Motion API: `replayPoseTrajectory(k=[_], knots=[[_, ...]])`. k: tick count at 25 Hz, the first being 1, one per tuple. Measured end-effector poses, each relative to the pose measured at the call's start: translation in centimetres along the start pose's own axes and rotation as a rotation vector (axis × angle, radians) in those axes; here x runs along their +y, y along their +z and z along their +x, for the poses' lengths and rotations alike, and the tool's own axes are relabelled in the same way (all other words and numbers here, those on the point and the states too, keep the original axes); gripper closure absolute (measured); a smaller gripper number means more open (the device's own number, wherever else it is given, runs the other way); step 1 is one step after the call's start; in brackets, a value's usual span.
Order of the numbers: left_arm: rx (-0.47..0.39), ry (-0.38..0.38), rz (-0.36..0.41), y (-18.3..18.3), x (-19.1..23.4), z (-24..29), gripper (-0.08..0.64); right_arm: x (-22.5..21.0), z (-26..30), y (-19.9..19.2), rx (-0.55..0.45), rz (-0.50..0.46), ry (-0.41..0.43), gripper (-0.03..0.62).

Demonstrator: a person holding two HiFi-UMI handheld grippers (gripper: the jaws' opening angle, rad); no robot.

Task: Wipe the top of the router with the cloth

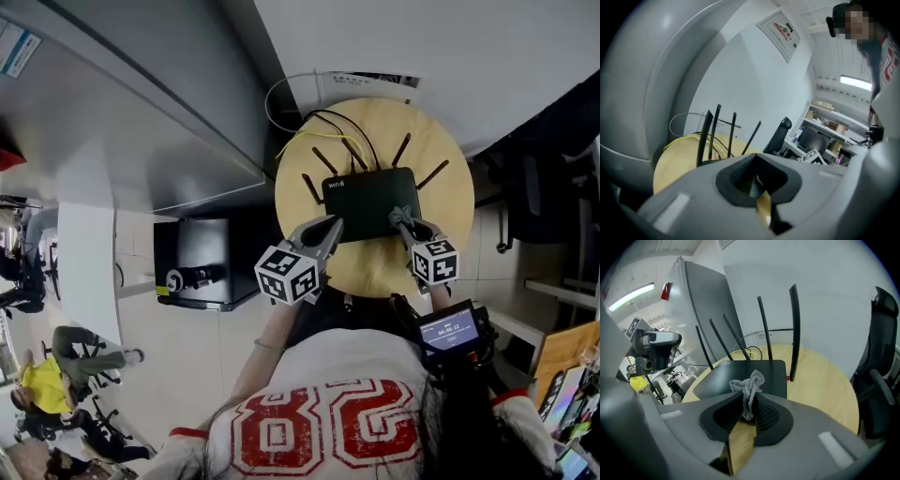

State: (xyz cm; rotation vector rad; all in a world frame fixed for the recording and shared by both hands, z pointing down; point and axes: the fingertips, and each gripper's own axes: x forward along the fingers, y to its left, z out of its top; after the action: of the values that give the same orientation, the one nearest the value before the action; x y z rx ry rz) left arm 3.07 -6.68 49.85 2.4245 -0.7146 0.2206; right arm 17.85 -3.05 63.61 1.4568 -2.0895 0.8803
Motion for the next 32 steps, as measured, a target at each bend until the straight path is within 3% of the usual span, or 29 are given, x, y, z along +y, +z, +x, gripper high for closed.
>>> replayPoseTrajectory(k=[9, 16, 32], knots=[[0.027, -0.074, 0.019, -0.3, -2.0, 1.8, 0.558, 1.3, -2.5, -3.2, 0.013, 0.079, -0.011, 0.534], [0.03, -0.075, 0.01, -0.3, -1.8, 1.8, 0.558, -0.5, -2.0, 0.0, -0.02, 0.071, -0.026, 0.534], [0.013, 0.045, -0.027, -0.6, 0.6, -1.1, 0.558, -6.1, 3.5, 6.9, 0.003, -0.136, -0.093, 0.534]])
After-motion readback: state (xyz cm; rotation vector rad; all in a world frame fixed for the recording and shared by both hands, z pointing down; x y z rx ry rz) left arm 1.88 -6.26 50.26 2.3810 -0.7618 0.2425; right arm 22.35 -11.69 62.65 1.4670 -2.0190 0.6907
